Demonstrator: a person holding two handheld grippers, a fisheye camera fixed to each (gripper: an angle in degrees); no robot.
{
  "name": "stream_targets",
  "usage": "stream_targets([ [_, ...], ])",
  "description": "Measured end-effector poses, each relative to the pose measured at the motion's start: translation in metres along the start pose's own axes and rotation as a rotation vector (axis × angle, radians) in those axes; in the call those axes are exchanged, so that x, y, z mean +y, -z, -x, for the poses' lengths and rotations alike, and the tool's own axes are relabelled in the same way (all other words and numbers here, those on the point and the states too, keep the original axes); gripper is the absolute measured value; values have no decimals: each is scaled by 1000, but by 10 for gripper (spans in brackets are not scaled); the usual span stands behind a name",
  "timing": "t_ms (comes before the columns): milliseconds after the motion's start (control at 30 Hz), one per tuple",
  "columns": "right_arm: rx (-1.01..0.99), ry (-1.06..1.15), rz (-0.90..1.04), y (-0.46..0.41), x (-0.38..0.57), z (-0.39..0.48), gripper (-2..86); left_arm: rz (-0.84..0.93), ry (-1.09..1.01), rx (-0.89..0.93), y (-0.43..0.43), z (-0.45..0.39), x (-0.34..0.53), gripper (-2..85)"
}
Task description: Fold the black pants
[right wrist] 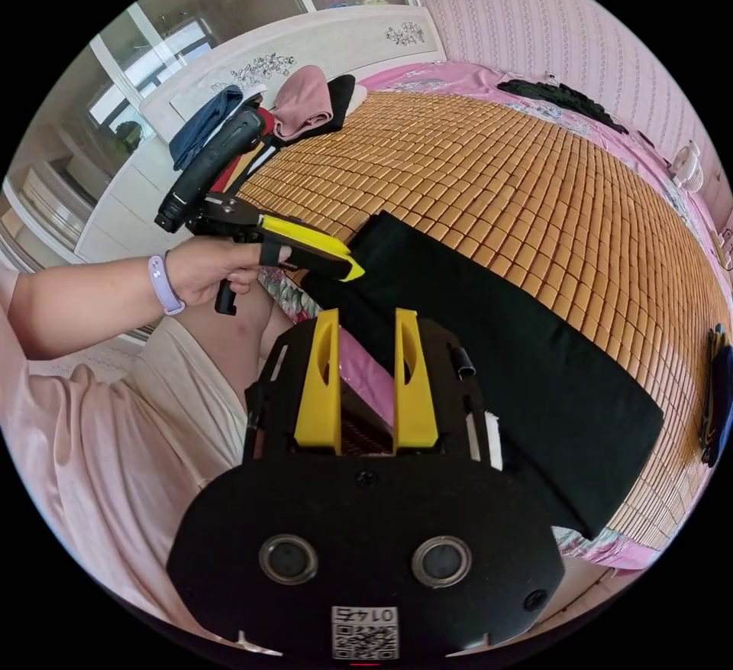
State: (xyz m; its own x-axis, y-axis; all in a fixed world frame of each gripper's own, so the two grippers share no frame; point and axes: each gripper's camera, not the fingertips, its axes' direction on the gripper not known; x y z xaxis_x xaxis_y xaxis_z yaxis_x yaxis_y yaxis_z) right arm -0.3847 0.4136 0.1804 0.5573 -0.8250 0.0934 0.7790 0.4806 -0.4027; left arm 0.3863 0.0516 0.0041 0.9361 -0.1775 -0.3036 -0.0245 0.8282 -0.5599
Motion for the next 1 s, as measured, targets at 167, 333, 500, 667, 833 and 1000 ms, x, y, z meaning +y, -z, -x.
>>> stream_targets([
  [167,6,-57,-43,11,8,-17,94,-52,-70,-3,26,-23,-1,44],
  [333,-2,-124,-95,25,12,-33,88,-203,0,113,64,-27,18,41],
  [500,35,-165,-25,6,8,-48,92,8,115,18,7,4,24,58],
  [667,155,-103,24,-5,-10,-56,87,-83,128,-22,36,2,25,64],
  [833,235,-40,122,-26,-58,-76,40,-148,4,-5,56,-29,18,49],
  [1000,301,33,296,-77,-130,-100,4,-71,-267,183,23,-110,-14,13],
])
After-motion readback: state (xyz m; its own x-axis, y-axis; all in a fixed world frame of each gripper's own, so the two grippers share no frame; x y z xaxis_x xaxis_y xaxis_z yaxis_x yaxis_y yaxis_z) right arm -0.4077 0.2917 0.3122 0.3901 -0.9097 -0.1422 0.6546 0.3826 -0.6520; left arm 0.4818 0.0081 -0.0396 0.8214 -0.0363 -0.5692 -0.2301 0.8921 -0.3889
